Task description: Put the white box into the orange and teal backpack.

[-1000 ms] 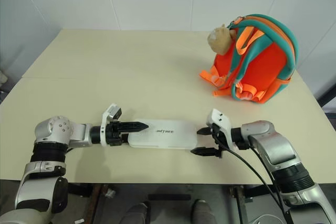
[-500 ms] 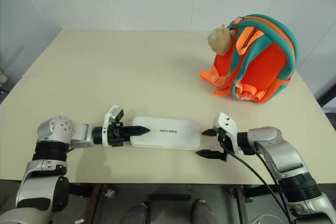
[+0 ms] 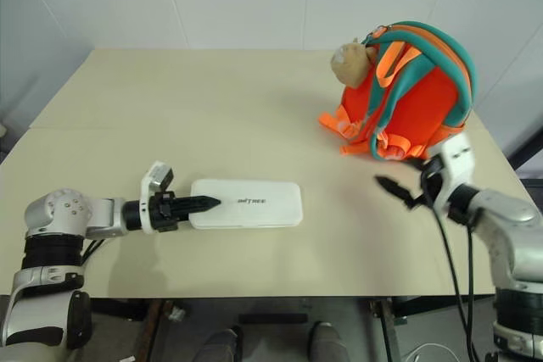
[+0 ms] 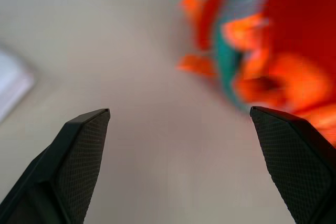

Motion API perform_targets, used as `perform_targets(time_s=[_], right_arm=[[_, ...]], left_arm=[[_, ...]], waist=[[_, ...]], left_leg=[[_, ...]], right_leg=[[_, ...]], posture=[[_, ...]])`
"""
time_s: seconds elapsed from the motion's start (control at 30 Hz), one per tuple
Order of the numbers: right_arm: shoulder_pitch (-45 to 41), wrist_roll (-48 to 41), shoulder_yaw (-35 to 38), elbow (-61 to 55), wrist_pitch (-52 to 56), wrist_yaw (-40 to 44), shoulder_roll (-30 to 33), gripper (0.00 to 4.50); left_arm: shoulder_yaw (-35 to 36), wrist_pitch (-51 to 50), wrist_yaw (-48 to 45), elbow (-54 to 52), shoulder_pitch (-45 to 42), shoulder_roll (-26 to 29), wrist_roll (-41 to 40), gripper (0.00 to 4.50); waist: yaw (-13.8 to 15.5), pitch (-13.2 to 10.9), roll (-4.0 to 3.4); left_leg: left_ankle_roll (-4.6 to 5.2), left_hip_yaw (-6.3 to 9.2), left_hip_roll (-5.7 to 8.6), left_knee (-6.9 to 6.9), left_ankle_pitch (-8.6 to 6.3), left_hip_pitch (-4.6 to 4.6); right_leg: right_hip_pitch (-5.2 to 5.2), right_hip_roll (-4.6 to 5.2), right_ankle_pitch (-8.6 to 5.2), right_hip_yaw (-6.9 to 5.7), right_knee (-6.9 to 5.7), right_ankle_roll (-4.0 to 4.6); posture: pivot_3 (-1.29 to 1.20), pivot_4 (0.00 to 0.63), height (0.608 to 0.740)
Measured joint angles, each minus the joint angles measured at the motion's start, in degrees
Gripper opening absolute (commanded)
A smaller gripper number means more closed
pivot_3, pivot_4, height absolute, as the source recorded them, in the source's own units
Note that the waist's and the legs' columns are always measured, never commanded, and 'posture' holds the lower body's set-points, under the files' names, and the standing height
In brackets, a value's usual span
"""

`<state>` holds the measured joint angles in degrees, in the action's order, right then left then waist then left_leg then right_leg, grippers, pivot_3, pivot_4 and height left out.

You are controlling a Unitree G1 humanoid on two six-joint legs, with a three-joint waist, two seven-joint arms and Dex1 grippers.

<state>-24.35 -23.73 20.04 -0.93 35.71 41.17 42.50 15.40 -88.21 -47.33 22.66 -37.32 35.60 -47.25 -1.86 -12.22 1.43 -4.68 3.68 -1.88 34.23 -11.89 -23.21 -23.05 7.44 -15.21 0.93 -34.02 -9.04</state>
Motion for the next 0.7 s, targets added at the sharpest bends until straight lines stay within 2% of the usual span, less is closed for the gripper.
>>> perform_targets(time_s=[0.1, 0.23, 0.4, 0.53, 0.63, 0.7], right_arm=[[-8.35, 1.27, -0.15, 6.71, -2.27, -3.67, -1.52, 4.5], [-21.7, 0.4, -0.93, 19.24, -4.58, -5.56, -8.29, 4.5], [-29.62, 1.36, -4.23, 30.55, -8.46, -4.48, -12.02, 4.5], [-36.51, 5.93, -7.68, 46.31, -17.09, -4.24, -14.5, 4.5], [-40.64, 9.64, -8.69, 58.39, -25.93, -4.59, -15.53, 3.88], [-41.97, 11.12, -8.93, 63.48, -31.14, -3.98, -16.35, 3.19]], left_arm=[[0.04, 1.35, -0.08, -0.41, 0.47, -0.16, 0.01, 1.25], [0.47, 3.17, 0.7, -0.74, 0.45, -1.61, 0.05, 1.25], [2.73, 2.73, 2.05, -2.7, 1.58, -1.86, -0.67, 1.25], [6.8, 2.4, 3.82, -4.72, 4.07, -1.84, -1.58, 1.25], [8.93, 2.42, 5.46, -6.34, 5.09, -2.47, -2.06, 1.25], [10.5, 2.4, 6.73, -7.46, 5.8, -3.33, -2.35, 1.25]], waist=[[0.15, 0.0, 0.0], [-0.01, 0.0, 0.0], [0.18, 0.0, 0.0], [-0.17, 0.0, 0.0], [-0.31, -0.01, 0.0], [-0.45, -0.01, 0.0]], left_leg=[[0.05, 0.0, 0.0, 0.0, 0.08, -0.01], [0.1, -0.02, 0.01, 0.0, 0.19, -0.03], [0.08, 0.0, 0.01, -0.21, 0.17, -0.06], [0.04, -0.08, 0.01, -0.29, 0.13, -0.1], [0.03, -0.09, 0.0, -0.32, 0.13, -0.1], [0.01, -0.1, 0.01, -0.32, 0.14, -0.09]], right_leg=[[0.03, -0.01, 0.0, 0.0, 0.1, 0.21], [0.07, -0.01, 0.14, 0.05, 0.22, 0.18], [0.02, -0.02, 0.26, 0.04, 0.19, -0.08], [-0.09, -0.01, 0.23, 0.08, 0.21, -0.12], [-0.13, -0.02, 0.21, 0.09, 0.22, -0.13], [-0.13, -0.02, 0.21, 0.11, 0.21, -0.13]], posture=[[0.0, 0.15, 0.74], [0.0, 0.15, 0.74], [0.0, 0.15, 0.74], [0.0, 0.15, 0.74], [0.0, 0.15, 0.74], [0.0, 0.15, 0.74]])
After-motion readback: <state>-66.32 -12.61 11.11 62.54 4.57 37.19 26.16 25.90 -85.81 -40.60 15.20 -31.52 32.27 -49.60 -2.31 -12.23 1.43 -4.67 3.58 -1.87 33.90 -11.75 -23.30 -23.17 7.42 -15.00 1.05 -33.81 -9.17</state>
